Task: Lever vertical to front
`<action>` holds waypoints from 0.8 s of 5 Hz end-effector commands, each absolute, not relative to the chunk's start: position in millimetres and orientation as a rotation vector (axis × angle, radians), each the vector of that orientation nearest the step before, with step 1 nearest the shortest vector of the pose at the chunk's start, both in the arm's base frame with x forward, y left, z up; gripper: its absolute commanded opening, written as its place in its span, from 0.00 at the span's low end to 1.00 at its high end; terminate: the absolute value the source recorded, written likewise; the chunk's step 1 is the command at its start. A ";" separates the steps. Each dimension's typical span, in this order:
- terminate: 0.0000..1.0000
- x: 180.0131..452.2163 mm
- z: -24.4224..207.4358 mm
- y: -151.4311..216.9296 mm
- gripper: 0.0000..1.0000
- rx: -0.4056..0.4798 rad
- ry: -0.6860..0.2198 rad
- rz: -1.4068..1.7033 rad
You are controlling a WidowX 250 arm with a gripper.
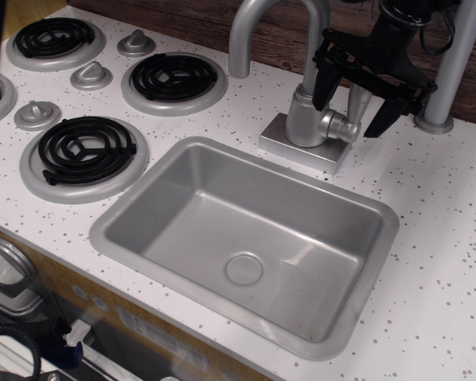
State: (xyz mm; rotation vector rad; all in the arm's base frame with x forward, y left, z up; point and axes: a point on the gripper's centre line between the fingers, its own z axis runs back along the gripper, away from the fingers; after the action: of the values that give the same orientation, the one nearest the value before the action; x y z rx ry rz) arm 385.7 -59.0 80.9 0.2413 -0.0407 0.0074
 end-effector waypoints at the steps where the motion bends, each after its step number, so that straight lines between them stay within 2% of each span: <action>1: 0.00 385.7 80.9 -59.0 1.00 0.241 -0.041 0.007; 4: 0.00 404.5 98.8 -61.7 1.00 0.283 -0.275 0.001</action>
State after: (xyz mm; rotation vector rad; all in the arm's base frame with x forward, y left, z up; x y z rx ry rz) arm 400.2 -56.6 61.4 0.3158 -0.1787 -0.0132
